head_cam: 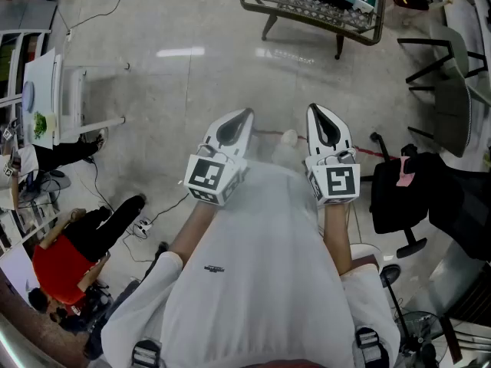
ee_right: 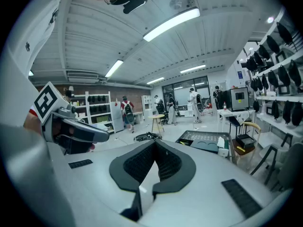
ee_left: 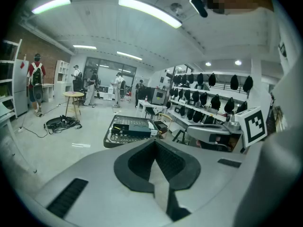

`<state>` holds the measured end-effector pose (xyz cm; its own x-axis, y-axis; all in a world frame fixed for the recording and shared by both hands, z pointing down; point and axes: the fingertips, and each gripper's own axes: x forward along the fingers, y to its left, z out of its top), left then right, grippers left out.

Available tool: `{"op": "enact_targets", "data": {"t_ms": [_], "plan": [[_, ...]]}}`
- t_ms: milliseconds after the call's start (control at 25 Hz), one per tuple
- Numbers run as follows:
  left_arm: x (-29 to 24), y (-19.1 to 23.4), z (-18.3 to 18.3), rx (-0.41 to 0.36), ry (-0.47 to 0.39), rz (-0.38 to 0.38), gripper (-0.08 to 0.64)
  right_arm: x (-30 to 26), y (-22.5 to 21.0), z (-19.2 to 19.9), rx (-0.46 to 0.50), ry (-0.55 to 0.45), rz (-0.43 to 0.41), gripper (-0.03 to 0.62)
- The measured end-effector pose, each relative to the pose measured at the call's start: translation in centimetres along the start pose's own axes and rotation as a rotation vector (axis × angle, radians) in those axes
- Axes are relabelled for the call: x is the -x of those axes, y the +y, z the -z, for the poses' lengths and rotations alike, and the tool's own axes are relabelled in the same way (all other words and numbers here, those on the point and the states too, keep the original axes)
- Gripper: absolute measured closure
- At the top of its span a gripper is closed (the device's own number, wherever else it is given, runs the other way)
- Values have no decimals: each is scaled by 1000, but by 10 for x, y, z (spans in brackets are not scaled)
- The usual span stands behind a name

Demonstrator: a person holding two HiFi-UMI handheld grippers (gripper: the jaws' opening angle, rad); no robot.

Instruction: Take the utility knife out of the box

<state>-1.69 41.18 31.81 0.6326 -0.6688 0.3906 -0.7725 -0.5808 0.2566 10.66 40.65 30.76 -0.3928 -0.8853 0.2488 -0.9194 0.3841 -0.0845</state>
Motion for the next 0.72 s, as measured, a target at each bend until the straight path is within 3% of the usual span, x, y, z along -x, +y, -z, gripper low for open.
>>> {"op": "enact_targets", "data": {"t_ms": [240, 480, 600, 720], "plan": [[12, 39, -5, 3, -24, 21, 558, -29, 33, -4, 59, 15, 20, 594], [37, 103, -18, 30, -75, 0, 558, -62, 61, -22, 10, -22, 80, 594], [50, 137, -13, 75, -82, 2, 558, -84, 85, -15, 20, 16, 27, 594], [53, 172, -15, 65, -86, -14, 558, -111, 99, -6, -77, 30, -6, 594]]}}
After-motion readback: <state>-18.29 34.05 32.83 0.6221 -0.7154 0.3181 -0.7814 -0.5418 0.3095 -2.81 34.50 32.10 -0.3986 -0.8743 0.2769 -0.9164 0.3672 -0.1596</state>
